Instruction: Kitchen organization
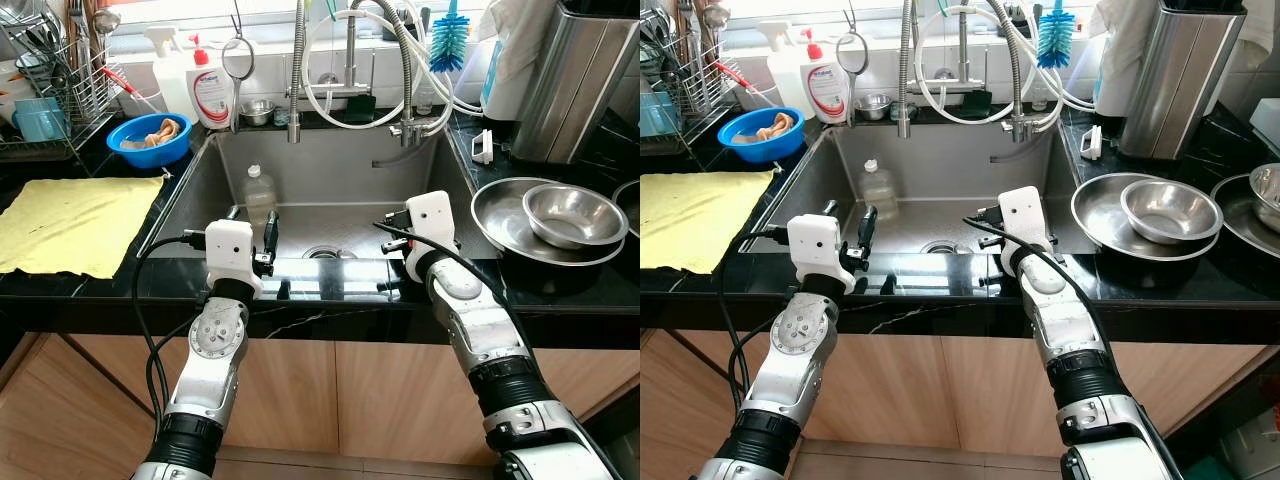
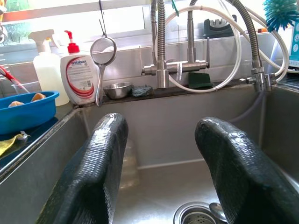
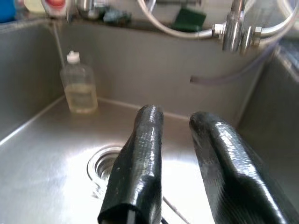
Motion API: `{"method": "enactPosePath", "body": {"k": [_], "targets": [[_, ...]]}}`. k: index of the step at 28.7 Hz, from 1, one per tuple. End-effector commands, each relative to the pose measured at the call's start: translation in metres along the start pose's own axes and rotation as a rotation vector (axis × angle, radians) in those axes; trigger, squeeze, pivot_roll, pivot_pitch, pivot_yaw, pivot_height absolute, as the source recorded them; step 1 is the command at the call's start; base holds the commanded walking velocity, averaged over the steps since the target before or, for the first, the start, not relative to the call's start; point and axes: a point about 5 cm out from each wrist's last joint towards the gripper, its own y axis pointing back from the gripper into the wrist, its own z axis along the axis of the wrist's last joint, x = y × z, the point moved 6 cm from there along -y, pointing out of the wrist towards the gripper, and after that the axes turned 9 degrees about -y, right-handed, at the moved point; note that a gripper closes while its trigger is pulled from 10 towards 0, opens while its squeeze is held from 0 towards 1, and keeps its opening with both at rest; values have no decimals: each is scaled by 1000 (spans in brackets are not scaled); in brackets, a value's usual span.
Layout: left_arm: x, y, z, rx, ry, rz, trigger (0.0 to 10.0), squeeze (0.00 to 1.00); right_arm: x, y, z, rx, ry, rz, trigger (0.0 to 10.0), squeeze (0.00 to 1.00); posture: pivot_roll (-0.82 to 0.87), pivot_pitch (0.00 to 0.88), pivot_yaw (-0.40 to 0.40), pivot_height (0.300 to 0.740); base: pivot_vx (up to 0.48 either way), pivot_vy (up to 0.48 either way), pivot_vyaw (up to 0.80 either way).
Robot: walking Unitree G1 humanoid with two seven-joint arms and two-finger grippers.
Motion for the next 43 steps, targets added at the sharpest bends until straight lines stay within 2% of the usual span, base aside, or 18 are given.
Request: {"method": "enactPosePath", "body": {"k": [1, 3, 4, 7, 8, 9, 10, 11, 12, 17, 22, 23, 28, 29, 31, 34, 39, 43], "targets": [[6, -1, 1, 2, -11, 15, 10000, 0, 6, -2, 18, -59, 24, 13, 10000, 0, -125, 0, 84, 740, 0, 0, 0], [7, -1, 1, 2, -13, 15, 10000, 0, 3, -2, 26, -86, 26, -7, 10000, 0, -127, 0, 86, 740, 0, 0, 0], [7, -2, 1, 2, -14, 15, 10000, 0, -8, 1, 44, -135, 14, -60, 10000, 0, -128, 0, 88, 740, 0, 0, 0], [7, -3, 1, 2, -14, 15, 10000, 0, -17, 6, 59, -173, 7, -91, 10000, 0, -136, 0, 91, 740, 0, 0, 0], [7, -3, 1, 3, -14, 15, 10000, 0, -28, 11, 71, -199, 6, -125, 10000, 0, -144, 0, 92, 740, 0, 0, 0], [7, -3, 1, 3, -14, 15, 10000, 0, -28, 11, 71, -199, 6, -125, 10000, 0, -144, 0, 92, 740, 0, 0, 0], [7, -3, 0, 5, -13, 14, 10000, 0, -42, 17, 79, -207, 13, -165, 10000, 0, -146, 0, 92, 740, 0, 0, 0], [7, -3, 0, 5, -13, 14, 10000, 0, -42, 17, 79, -207, 13, -165, 10000, 0, -146, 0, 92, 740, 0, 0, 0], [6, -3, 0, 7, -11, 12, 10000, 0, -58, 23, 84, -197, 16, -208, 10000, 0, -156, 0, 92, 740, 0, 0, 0], [6, -5, -1, 9, -7, 10, 10000, 0, -101, 42, 86, -115, 59, -325, 10000, 0, -169, 0, 93, 740, 0, 0, 0], [5, -5, -2, 11, -7, 10, 10000, 0, -125, 52, 81, -66, 66, -385, 10000, 0, -173, 0, 92, 740, 0, 0, 0], [5, -5, -2, 11, -7, 10, 10000, 0, -126, 53, 80, -56, 61, -383, 10000, 1000, -174, 0, 91, 740, 0, 0, 0], [6, -4, -2, 13, -8, 10, 10000, 0, -123, 57, 71, 14, 63, -361, 10000, 1000, -172, 0, 90, 740, 0, 0, 0], [6, -4, -3, 14, -9, 11, 10000, 0, -123, 57, 61, 63, 90, -346, 10000, 0, -171, 0, 88, 740, 0, 0, 0], [7, -4, -3, 15, -10, 13, 10000, 0, -126, 58, 53, 102, 125, -349, 10000, 0, -173, 0, 89, 740, 0, 0, 0], [6, -4, -3, 15, -10, 12, 10000, 0, -132, 59, 48, 122, 114, -370, 10000, 0, -172, 0, 89, 740, 0, 0, 0], [7, -4, -4, 15, -12, 11, 10000, 0, -131, 60, 43, 157, 115, -350, 10000, 0, -174, 0, 90, 740, 0, 0, 0], [7, -4, -4, 18, -15, 8, 10000, 0, -140, 63, 41, 175, 133, -386, 10000, 0, -172, 0, 90, 740, 0, 0, 0]]}}
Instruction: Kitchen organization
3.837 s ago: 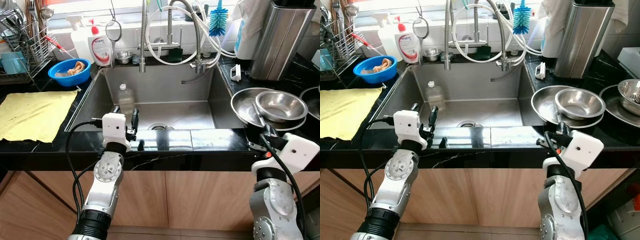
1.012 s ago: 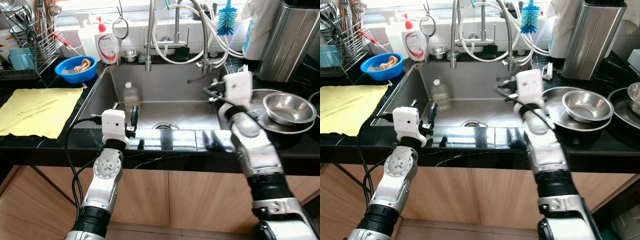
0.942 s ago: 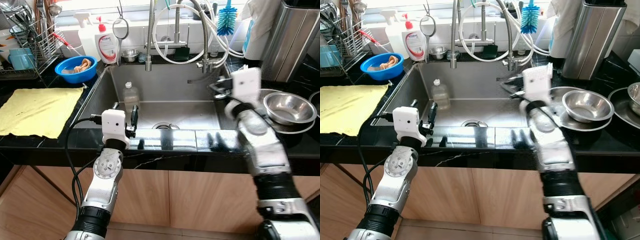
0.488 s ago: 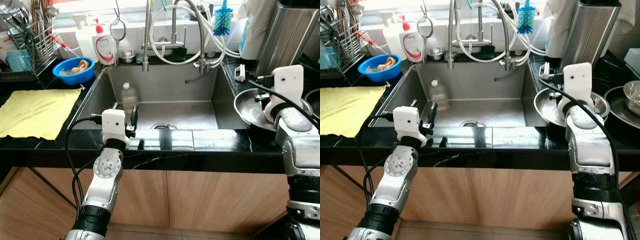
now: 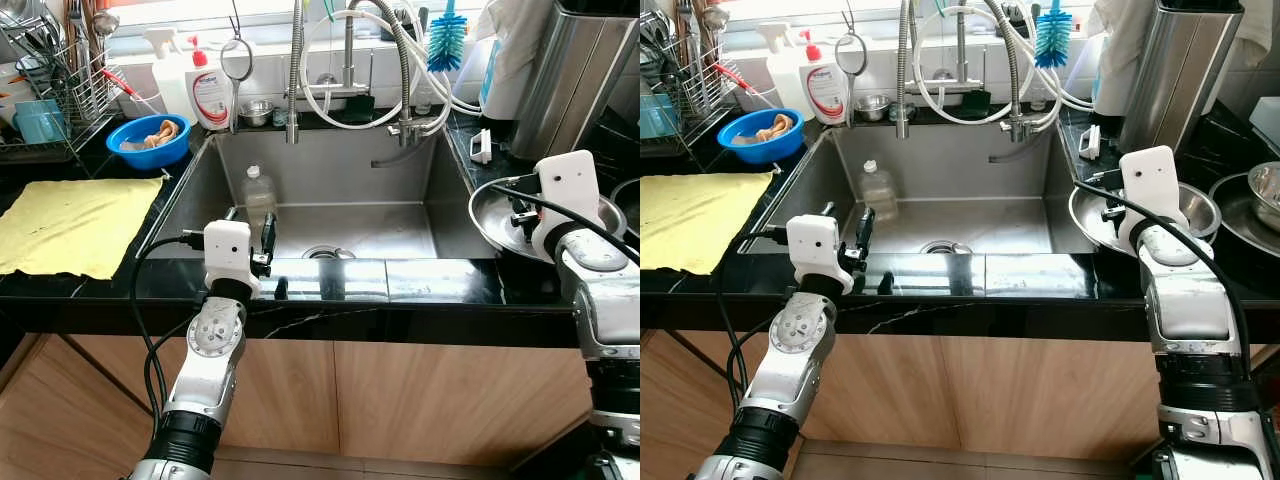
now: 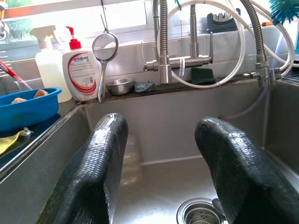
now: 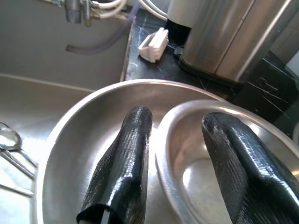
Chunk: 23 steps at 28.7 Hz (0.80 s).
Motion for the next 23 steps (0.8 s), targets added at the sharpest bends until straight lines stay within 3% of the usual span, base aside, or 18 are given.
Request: {"method": "enactPosePath", "body": {"k": [1, 23], "targets": [[4, -3, 2, -3, -9, 5, 10000, 0, -2, 0, -4, 22, 6, -9, 10000, 0, -172, 0, 90, 740, 0, 0, 0], [6, -1, -1, 6, -18, 10, 10000, 0, 12, -4, -21, 90, -4, 26, 10000, 0, -165, 0, 89, 740, 0, 0, 0]]}}
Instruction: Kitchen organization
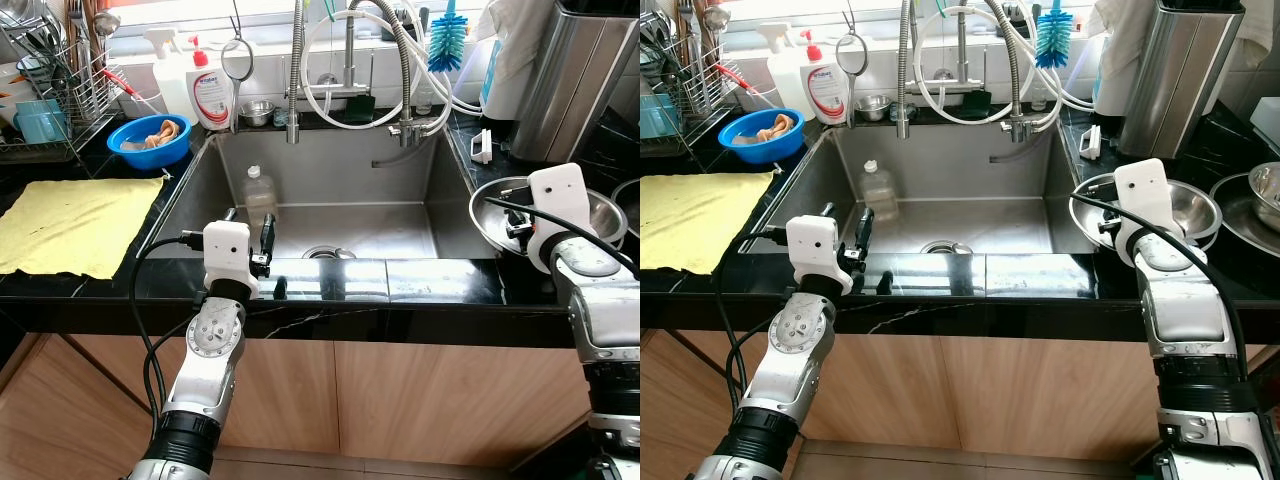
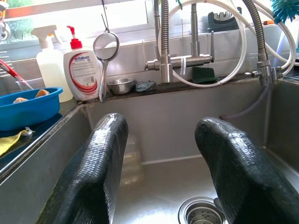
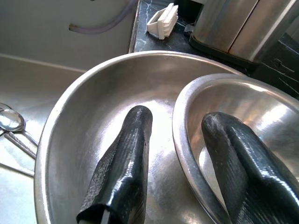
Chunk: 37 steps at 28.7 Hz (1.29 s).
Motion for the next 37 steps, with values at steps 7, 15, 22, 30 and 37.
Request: {"method": "enactPosePath", "body": {"k": [7, 15, 22, 30, 37], "targets": [[4, -2, 0, 2, -14, 4, 10000, 0, -7, -5, -7, 33, -28, -32, 10000, 0, -162, 0, 90, 740, 0, 0, 0], [5, -3, 0, 2, -17, 0, 10000, 0, -17, -6, -6, 30, -43, -70, 10000, 0, -162, 0, 94, 740, 0, 0, 0], [5, -4, 0, 2, -21, -4, 10000, 0, -15, -7, -6, 25, -55, -64, 0, 0, -160, 0, 97, 740, 0, 0, 0], [5, -4, -1, 6, -26, -6, 10000, 0, -13, -7, -4, 17, -64, -57, 0, 0, -157, 0, 97, 740, 0, 0, 0], [5, -5, -1, 7, -27, -5, 10000, 0, -3, -7, 3, -19, -86, -29, 0, 0, -159, 0, 98, 740, 0, 0, 0]]}}
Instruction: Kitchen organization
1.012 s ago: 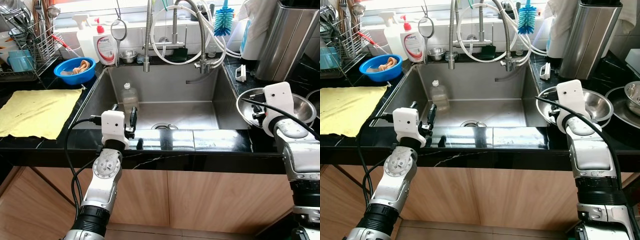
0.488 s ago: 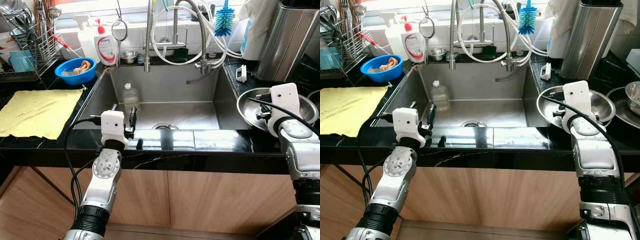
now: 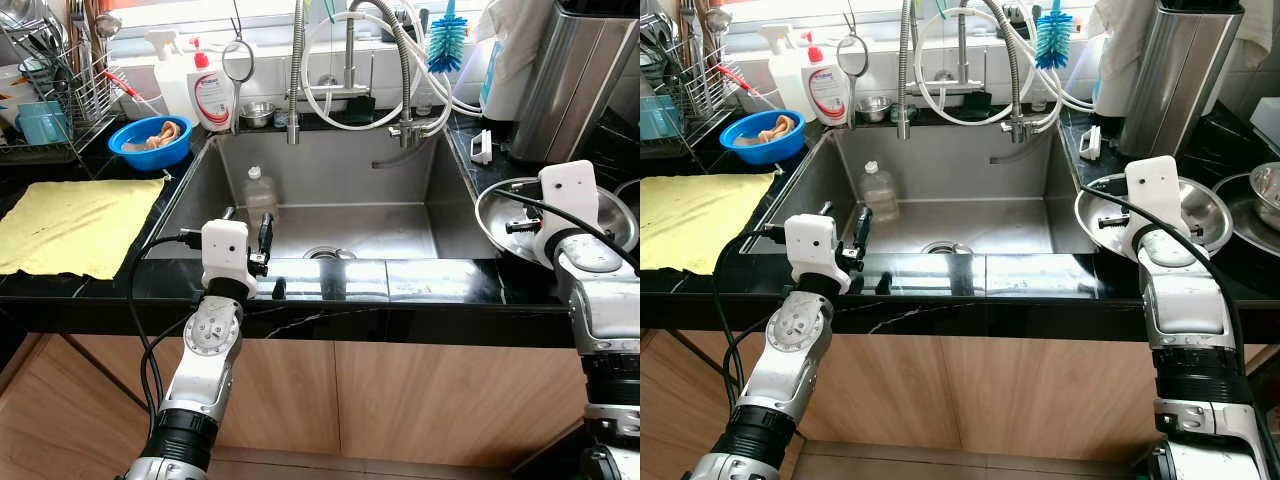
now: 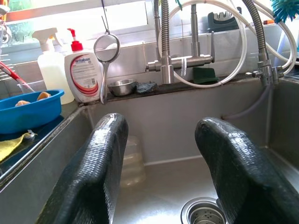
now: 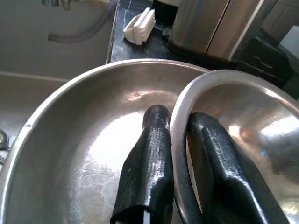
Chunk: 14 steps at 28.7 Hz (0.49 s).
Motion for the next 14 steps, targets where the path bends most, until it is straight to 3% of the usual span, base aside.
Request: {"method": "enactPosePath", "body": {"k": [1, 7, 8, 10, 11, 12, 13, 14], "targets": [[3, -4, -1, 7, -17, 1, 10000, 0, 8, 0, 4, -16, -35, 32, 0, 0, -160, 0, 98, 740, 0, 0, 0], [3, -4, -1, 9, -15, 1, 10000, 0, 12, 2, 12, -41, -33, 36, 0, 0, -157, 0, 94, 740, 0, 0, 0], [3, -4, -1, 9, -13, 2, 10000, 0, 14, 3, 13, -38, -31, 39, 1333, 0, -156, 0, 93, 740, 0, 0, 0], [3, -4, -1, 10, -11, 2, 10000, 0, 14, 4, 13, -36, -29, 41, 1333, 0, -156, 0, 93, 740, 0, 0, 0], [2, -4, -1, 11, -8, 2, 10000, 0, 14, 4, 12, -31, -28, 40, 3098, 0, -157, 0, 93, 740, 0, 0, 0], [1, -3, -3, 16, -3, -2, 10000, 0, 14, 3, 8, -18, -25, 40, 1412, 0, -157, 0, 93, 740, 0, 0, 0], [1, -3, -3, 18, -2, -4, 10000, 0, 14, 3, 7, -14, -22, 39, 1294, 0, -157, 0, 92, 740, 0, 0, 0], [0, -3, -4, 19, -1, -5, 10000, 0, 13, 3, 6, -11, -18, 38, 2588, 0, -157, 0, 92, 740, 0, 0, 0]]}}
